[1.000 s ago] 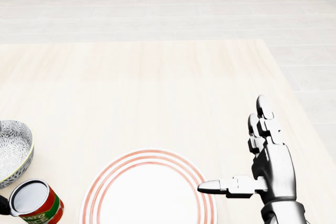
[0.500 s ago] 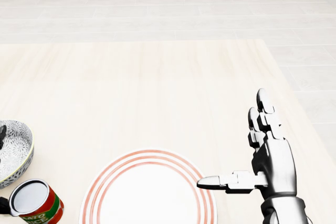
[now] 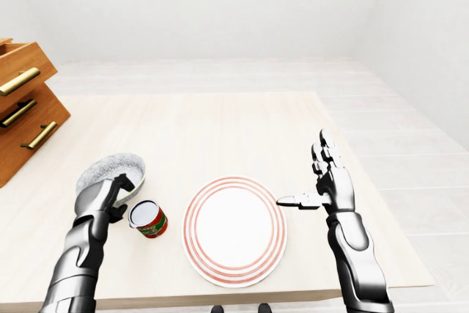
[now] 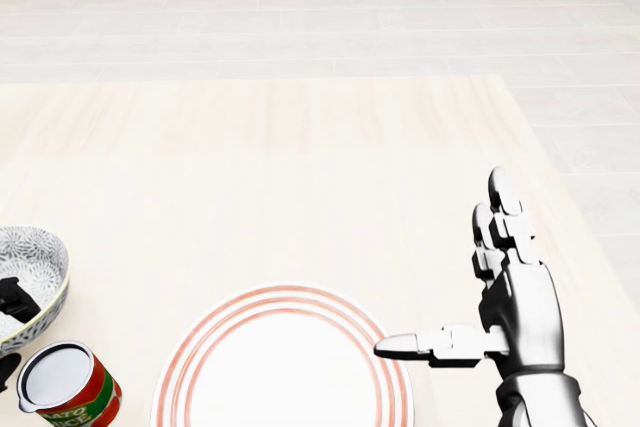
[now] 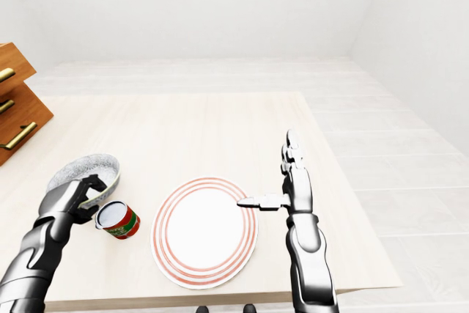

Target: Put the bowl on the plate.

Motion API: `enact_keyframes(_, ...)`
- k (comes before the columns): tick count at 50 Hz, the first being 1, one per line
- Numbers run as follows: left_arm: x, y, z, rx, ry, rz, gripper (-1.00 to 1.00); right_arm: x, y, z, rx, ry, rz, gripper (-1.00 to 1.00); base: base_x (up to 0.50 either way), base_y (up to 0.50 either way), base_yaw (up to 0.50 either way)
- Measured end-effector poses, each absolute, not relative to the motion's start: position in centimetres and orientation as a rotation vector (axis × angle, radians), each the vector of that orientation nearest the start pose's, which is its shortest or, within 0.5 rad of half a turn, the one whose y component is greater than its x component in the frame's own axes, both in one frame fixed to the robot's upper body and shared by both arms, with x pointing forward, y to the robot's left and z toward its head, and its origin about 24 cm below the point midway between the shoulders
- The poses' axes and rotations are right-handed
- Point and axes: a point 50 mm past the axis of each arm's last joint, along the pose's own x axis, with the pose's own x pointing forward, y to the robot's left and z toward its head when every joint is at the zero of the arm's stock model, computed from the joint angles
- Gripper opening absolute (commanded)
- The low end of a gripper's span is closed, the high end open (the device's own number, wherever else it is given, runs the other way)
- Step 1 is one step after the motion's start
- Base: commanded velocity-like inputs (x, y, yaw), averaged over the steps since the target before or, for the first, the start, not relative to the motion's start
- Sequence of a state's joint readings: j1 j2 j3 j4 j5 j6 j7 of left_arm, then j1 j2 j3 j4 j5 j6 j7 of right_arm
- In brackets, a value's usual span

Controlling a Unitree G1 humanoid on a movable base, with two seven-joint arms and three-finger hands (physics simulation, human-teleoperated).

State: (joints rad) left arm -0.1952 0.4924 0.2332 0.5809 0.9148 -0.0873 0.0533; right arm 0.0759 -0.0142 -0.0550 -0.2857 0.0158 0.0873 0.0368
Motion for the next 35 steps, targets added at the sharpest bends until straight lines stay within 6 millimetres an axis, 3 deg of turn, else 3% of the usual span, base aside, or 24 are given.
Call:
enact_keyframes(6,26.51,32.25,2.73,1.290,0.356,0.172,-0.46,23.51,-16.76,8.14,-0.010,-0.122,-0.037,1.00,0.00,0.00,0.00)
enact_keyframes(20,26.58,32.25,2.86,1.296,0.357,0.166,-0.51,23.31,-16.79,8.01,-0.007,-0.117,-0.040,1.00,0.00,0.00,0.00)
enact_keyframes(35,26.61,32.30,3.14,1.309,0.352,0.163,-0.71,23.26,-16.70,8.24,-0.007,-0.126,-0.038,1.00,0.00,0.00,0.00)
